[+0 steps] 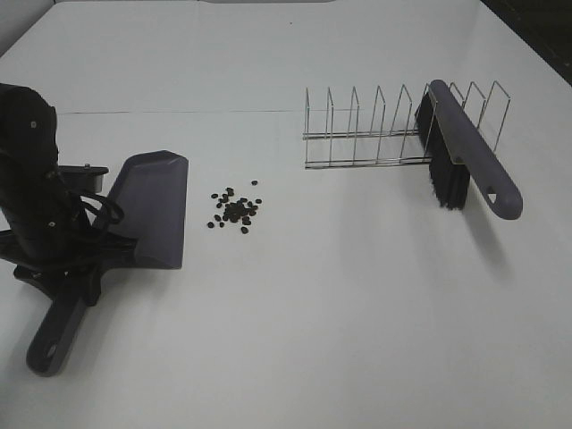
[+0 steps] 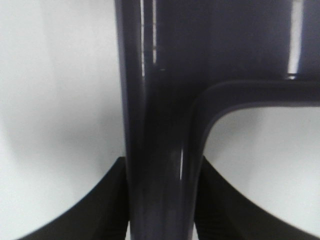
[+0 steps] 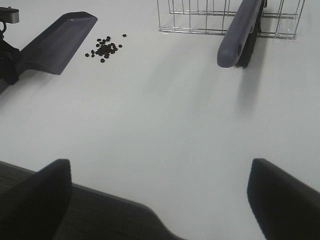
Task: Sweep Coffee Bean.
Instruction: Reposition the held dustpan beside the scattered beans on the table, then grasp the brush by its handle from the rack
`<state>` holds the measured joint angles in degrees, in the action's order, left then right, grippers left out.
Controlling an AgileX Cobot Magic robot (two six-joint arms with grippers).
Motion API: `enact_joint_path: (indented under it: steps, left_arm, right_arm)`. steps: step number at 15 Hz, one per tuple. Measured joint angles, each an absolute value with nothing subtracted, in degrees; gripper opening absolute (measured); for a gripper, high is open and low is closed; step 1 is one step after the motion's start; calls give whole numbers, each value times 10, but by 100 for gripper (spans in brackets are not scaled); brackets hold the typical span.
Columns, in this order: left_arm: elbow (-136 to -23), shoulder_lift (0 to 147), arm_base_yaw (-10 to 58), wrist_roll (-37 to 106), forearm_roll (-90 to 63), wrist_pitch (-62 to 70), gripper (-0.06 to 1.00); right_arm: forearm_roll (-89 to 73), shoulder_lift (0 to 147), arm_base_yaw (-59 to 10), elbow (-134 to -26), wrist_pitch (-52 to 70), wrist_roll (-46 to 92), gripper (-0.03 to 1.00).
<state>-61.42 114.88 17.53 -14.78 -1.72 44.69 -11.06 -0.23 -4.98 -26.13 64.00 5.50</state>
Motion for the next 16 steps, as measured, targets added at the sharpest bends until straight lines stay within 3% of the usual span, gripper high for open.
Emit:
enact_joint_path:
  steps: [8, 16]
  left_arm:
    - [-610, 1080, 175, -142, 31, 484, 33]
    - [-610, 1076, 146, -102, 21, 503, 33]
  right_arm:
    - [-123, -2, -50, -273, 641, 25, 88]
    - [-127, 166, -50, -378, 685, -10, 86]
